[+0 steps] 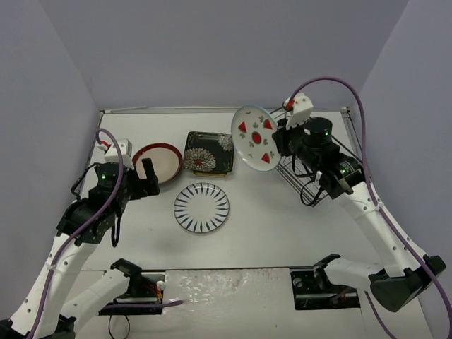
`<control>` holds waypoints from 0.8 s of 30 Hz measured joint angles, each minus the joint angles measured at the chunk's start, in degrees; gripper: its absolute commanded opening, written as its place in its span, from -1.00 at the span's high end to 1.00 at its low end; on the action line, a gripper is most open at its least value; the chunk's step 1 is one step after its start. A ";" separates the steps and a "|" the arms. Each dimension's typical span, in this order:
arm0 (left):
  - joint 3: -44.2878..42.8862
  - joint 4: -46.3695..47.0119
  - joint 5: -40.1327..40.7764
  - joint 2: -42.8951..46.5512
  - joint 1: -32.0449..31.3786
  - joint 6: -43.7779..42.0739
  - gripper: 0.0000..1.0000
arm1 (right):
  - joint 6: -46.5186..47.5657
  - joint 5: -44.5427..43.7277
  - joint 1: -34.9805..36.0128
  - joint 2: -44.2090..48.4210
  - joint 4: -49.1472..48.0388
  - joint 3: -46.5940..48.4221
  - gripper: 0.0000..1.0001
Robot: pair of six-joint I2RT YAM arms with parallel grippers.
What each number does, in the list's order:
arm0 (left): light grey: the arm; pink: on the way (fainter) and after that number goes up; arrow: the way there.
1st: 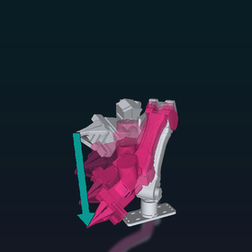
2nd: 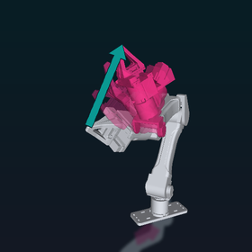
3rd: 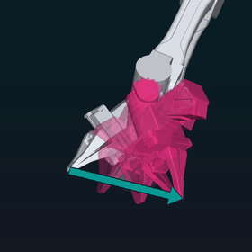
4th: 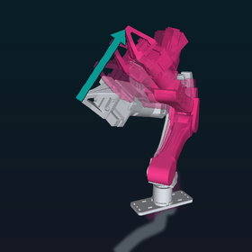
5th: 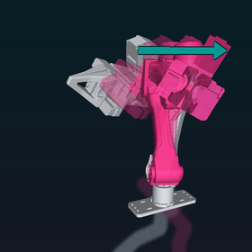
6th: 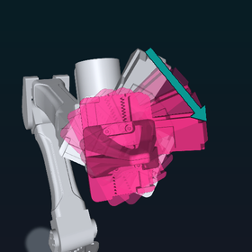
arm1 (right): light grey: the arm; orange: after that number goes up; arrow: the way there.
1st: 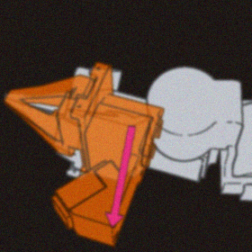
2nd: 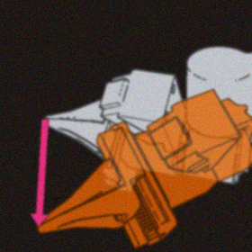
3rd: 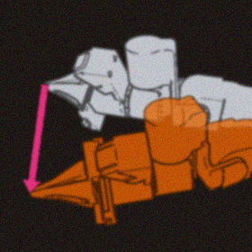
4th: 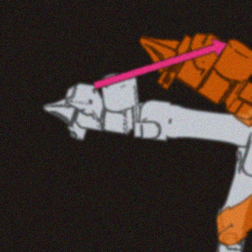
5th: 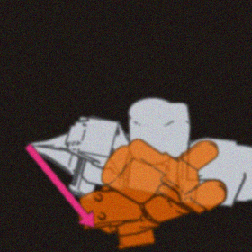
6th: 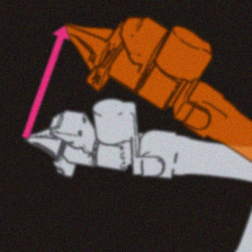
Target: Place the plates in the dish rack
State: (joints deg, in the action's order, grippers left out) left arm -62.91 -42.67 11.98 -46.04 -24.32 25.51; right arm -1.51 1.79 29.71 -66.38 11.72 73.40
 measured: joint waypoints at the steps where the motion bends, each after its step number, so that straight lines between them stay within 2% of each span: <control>1: 0.93 -0.58 0.78 1.33 0.00 -0.78 -0.94 | 1.30 -1.52 -1.40 0.32 0.11 0.64 1.00; 6: 6.74 -1.84 3.04 6.88 0.00 -3.08 -0.94 | 9.41 -9.29 -7.27 0.43 -0.39 2.26 1.00; 10: 12.98 -1.77 2.96 10.33 0.00 -3.99 -0.94 | 15.96 -10.12 -11.15 -1.77 -1.04 3.45 1.00; 17: 18.03 0.31 1.72 10.14 0.00 -4.66 -0.94 | 25.33 -1.86 -24.85 -11.63 -3.46 6.83 1.00; 24: 18.09 2.66 1.16 8.93 0.04 -5.38 -0.94 | 29.47 4.48 -31.08 -21.23 -4.01 10.91 1.00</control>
State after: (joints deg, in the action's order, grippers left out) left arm -44.82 -40.00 13.14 -37.12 -24.28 20.12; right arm 27.96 6.27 -1.37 -87.61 7.70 84.32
